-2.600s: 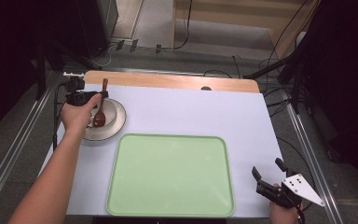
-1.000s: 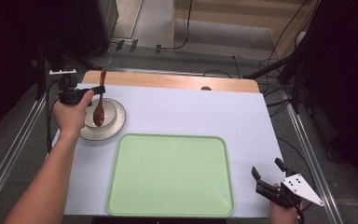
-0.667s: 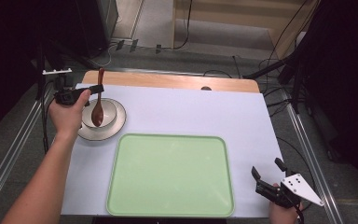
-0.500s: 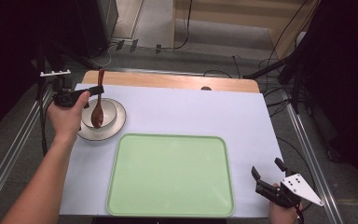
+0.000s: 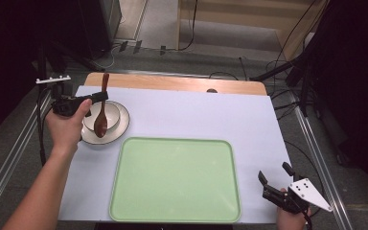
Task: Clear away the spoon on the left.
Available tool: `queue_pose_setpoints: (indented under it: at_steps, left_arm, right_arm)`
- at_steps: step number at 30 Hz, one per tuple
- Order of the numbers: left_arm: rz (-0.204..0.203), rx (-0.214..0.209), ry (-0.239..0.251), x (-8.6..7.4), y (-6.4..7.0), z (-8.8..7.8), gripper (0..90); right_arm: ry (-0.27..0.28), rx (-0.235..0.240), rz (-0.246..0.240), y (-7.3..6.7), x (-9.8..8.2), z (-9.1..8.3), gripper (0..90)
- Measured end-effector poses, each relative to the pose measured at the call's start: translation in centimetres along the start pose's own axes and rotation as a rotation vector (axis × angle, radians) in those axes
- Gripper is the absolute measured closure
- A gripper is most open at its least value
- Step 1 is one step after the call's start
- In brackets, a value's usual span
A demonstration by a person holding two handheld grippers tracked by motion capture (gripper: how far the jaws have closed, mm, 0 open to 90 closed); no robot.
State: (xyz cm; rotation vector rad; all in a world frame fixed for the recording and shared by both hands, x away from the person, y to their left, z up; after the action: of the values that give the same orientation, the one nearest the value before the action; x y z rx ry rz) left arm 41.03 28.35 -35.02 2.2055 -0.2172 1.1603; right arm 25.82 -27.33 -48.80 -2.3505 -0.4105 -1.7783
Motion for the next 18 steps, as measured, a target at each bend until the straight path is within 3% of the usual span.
queue_pose_setpoints:
  at_steps: [9,12,14,18]
  left_arm:
    - [0.009,-0.036,-0.018,-1.9,2.1,-0.7,85.6]
    - [0.009,-0.039,-0.015,-2.7,2.5,-0.9,85.6]
    - [-0.014,-0.056,-0.013,-3.3,2.6,-0.9,85.6]
    - [-0.01,-0.058,-0.026,-4.7,2.9,-0.8,85.6]
  right_arm:
    - [0.002,0.0,0.004,0.0,0.0,0.0,13.3]
    - [0.003,-0.001,0.009,0.0,0.0,-0.1,13.3]
    - [0.002,0.0,0.006,0.0,0.0,-0.1,13.3]
    - [0.002,-0.002,0.004,0.0,0.0,0.0,13.3]
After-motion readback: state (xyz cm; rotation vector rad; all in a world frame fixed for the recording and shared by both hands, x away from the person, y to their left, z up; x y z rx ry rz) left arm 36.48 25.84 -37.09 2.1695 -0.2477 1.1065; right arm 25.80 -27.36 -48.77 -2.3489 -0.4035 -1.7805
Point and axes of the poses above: each handheld gripper's, and its own axes: z roughly forward along the jaws, x roughly out of its top, y roughly to its right, the point moved 6 cm from there along z, roughly forward along the jaws, and after that the axes turned 1 degree about z, right-handed, at the moved point
